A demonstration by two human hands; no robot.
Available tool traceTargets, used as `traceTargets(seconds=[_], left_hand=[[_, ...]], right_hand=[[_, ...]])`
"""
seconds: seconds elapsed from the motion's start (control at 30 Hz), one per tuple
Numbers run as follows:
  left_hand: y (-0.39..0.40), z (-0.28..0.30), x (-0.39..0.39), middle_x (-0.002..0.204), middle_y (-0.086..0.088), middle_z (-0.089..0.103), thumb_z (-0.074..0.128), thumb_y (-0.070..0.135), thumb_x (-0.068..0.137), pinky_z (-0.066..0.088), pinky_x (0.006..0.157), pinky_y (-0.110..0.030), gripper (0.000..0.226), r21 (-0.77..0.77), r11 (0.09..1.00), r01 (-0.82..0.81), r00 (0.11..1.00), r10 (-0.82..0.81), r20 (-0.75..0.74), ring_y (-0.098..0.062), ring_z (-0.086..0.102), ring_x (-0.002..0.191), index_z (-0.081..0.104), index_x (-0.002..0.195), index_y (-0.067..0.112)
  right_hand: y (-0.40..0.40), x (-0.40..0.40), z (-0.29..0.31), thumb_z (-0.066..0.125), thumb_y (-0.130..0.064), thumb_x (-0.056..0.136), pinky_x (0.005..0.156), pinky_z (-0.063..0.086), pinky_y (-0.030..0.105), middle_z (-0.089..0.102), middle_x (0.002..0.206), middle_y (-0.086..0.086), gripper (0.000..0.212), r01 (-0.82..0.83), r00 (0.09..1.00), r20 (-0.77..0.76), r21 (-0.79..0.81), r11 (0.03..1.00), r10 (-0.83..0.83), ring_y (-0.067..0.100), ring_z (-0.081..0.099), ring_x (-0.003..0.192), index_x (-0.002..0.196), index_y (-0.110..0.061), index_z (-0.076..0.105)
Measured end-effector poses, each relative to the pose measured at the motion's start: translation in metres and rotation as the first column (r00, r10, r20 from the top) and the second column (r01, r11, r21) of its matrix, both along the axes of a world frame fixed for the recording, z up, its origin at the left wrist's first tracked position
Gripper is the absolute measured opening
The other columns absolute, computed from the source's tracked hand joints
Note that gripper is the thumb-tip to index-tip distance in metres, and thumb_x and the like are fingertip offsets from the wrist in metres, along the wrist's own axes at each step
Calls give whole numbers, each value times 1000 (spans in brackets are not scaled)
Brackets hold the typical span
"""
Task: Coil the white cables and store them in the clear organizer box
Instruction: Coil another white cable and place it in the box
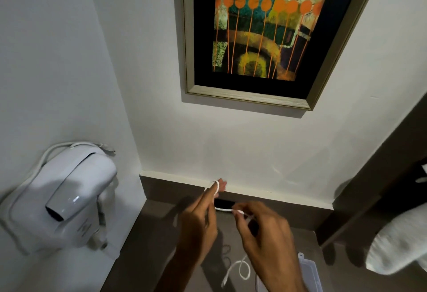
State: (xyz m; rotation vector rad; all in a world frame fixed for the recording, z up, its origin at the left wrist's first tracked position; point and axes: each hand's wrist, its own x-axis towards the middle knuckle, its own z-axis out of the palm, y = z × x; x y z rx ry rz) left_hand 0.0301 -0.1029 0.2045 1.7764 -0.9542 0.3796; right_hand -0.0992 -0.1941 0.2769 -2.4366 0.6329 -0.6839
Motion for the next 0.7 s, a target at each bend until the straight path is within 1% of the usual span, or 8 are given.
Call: traceTargets(seconds=[0.1,0.17,0.23,0.33,0.47,0.53,0.63,0.7], left_hand=[[6,8,-8,116,7,79,59,12,100,59,96,-24,30,-11,987,162,929,-156,-335,-6,75,107,71,126,24],[6,23,-8,97,-5,82,53,16,100,62,88,-33,24,-172,908,382,633,-393,-667,-20,78,90,74,111,16],[5,42,-3,82,-13,80,50,9,96,64,76,-32,24,-328,833,445,285,-478,-831,-23,78,73,73,98,3],[8,55,2,82,-22,78,48,21,86,63,70,-32,40,-510,763,397,61,-576,-815,-28,75,70,75,97,-6],[14,59,-2,128,-29,69,46,43,94,60,95,-34,64,-717,645,266,-61,-731,-680,-33,71,110,66,128,-7],[14,63,4,140,-25,62,47,51,92,56,103,-34,70,-750,628,207,-9,-765,-644,-31,66,124,61,136,-1],[8,67,20,144,-20,61,41,43,100,45,111,-40,59,-515,844,148,363,-531,-766,-26,68,118,53,142,4],[10,63,21,146,-8,60,43,43,98,43,111,-35,50,-217,970,107,708,-227,-668,-13,64,120,48,145,24]], right_hand=[[-26,5,10,74,-27,99,71,56,15,71,96,-22,12,-139,986,74,-135,981,150,-4,66,80,105,-37,75],[-50,12,12,76,-15,98,73,53,13,71,96,-18,18,-245,961,94,-161,956,262,-4,67,84,102,-32,76],[-70,20,8,75,-7,98,75,51,10,72,96,-17,22,-322,933,119,-142,936,339,0,70,88,99,-28,77],[-74,33,-10,67,3,100,77,53,11,77,93,-9,31,-383,907,260,178,906,332,9,75,90,94,-24,80],[-38,39,-48,60,3,104,72,59,21,80,85,2,34,-367,922,349,652,664,167,14,73,80,95,-21,81],[-16,35,-63,61,-8,106,58,57,21,77,73,1,28,-273,961,225,721,637,158,16,70,65,94,-25,80],[10,22,-74,70,-25,102,55,58,29,79,72,-1,15,-134,987,28,694,707,160,9,70,56,96,-36,76],[17,12,-70,73,-33,99,67,60,27,79,77,-5,5,-84,992,-30,571,817,124,8,74,71,97,-36,76]])
